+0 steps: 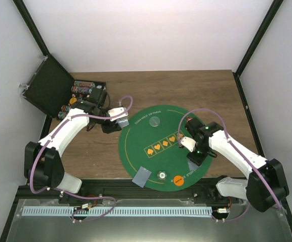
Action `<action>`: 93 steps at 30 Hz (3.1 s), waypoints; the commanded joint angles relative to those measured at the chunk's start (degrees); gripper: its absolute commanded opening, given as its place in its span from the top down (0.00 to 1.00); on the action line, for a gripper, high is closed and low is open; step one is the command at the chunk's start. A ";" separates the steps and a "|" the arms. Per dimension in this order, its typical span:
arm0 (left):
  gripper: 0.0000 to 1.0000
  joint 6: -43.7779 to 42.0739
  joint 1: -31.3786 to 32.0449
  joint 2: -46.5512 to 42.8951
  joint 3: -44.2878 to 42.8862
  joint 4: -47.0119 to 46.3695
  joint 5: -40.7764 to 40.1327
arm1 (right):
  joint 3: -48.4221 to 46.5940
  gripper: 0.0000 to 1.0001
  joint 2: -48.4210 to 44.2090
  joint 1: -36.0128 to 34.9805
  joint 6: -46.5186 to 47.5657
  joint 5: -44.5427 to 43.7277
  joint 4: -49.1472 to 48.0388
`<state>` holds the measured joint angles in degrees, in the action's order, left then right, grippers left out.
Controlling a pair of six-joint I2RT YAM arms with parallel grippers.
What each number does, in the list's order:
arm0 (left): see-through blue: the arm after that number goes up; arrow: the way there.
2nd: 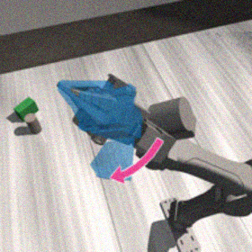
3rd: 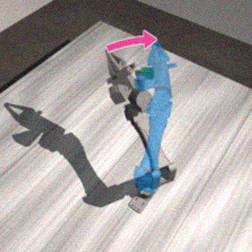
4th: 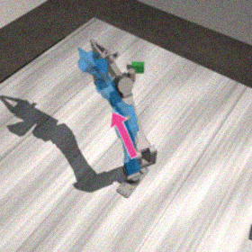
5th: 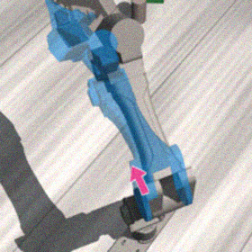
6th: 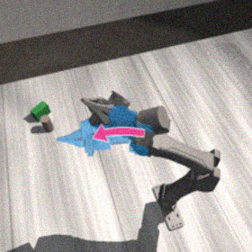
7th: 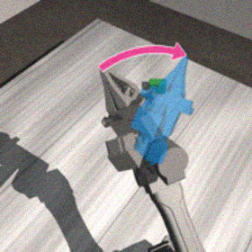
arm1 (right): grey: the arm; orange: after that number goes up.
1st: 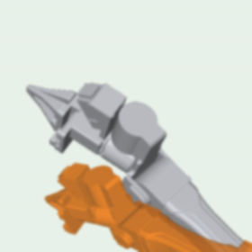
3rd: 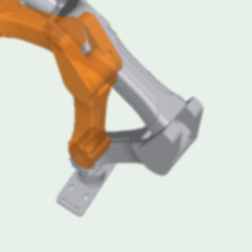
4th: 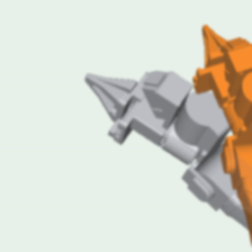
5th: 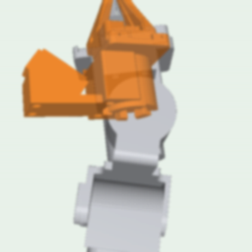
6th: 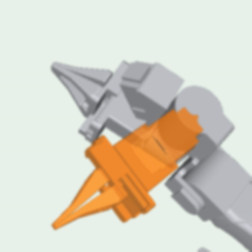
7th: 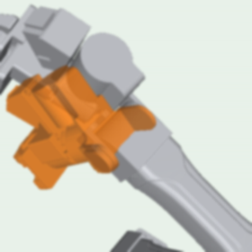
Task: Distribute texas hold em gaming equipment
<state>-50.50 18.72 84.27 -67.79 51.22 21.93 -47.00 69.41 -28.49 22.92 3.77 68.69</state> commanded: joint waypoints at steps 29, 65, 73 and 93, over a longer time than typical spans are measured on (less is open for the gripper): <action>0.48 -0.21 -0.13 0.06 -1.86 -0.11 1.29 | 1.65 0.99 -0.44 5.81 6.09 -10.79 -5.40; 0.47 -0.12 -0.17 -0.07 -2.31 1.21 2.40 | 0.30 0.31 4.14 10.64 4.07 -27.18 -18.41; 0.46 -1.99 0.92 -0.42 -3.41 4.30 3.91 | -16.12 0.12 -0.85 10.65 -14.52 -7.38 -32.24; 0.47 -1.52 5.45 -0.50 -7.56 9.07 10.81 | -5.45 0.15 14.68 -4.64 -49.01 48.43 -86.37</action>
<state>-52.03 24.27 84.27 -73.84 59.51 29.34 -49.50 81.25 -30.35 -25.80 51.05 -13.13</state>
